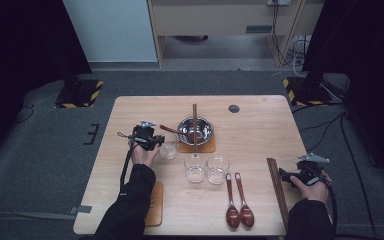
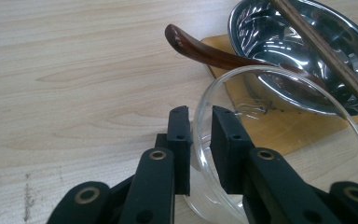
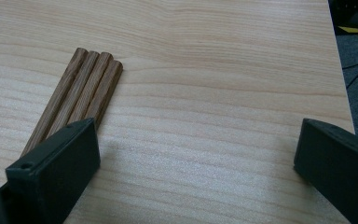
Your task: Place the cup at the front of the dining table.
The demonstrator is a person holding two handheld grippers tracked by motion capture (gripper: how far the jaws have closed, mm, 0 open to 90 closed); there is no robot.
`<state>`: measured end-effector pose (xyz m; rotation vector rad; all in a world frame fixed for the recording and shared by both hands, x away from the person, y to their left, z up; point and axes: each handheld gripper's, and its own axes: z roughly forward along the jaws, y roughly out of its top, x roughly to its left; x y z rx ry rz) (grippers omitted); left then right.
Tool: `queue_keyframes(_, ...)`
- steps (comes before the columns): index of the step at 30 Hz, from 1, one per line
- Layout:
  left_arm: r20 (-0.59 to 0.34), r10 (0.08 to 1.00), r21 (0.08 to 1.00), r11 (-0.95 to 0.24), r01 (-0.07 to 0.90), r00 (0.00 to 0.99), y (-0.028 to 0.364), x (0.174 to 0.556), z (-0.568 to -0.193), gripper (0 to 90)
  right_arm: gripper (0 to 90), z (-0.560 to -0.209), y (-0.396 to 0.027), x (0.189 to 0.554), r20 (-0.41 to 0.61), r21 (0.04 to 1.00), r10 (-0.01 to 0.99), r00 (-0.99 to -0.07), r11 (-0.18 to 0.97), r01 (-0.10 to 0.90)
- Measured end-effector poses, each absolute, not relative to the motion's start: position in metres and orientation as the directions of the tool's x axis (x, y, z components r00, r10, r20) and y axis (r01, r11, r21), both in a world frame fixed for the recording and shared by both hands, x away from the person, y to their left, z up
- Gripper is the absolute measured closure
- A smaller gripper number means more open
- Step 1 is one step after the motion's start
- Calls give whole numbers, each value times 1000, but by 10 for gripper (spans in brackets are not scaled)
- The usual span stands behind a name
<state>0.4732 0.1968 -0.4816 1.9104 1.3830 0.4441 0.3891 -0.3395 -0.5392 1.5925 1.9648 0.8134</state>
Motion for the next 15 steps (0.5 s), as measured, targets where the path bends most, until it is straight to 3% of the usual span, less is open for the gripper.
queue_keyframes(15, -178, 907, 732, -137, 668, 381, 200, 476, -484, 755, 3, -539, -339, 389, 2, 707, 979, -205, 143, 693)
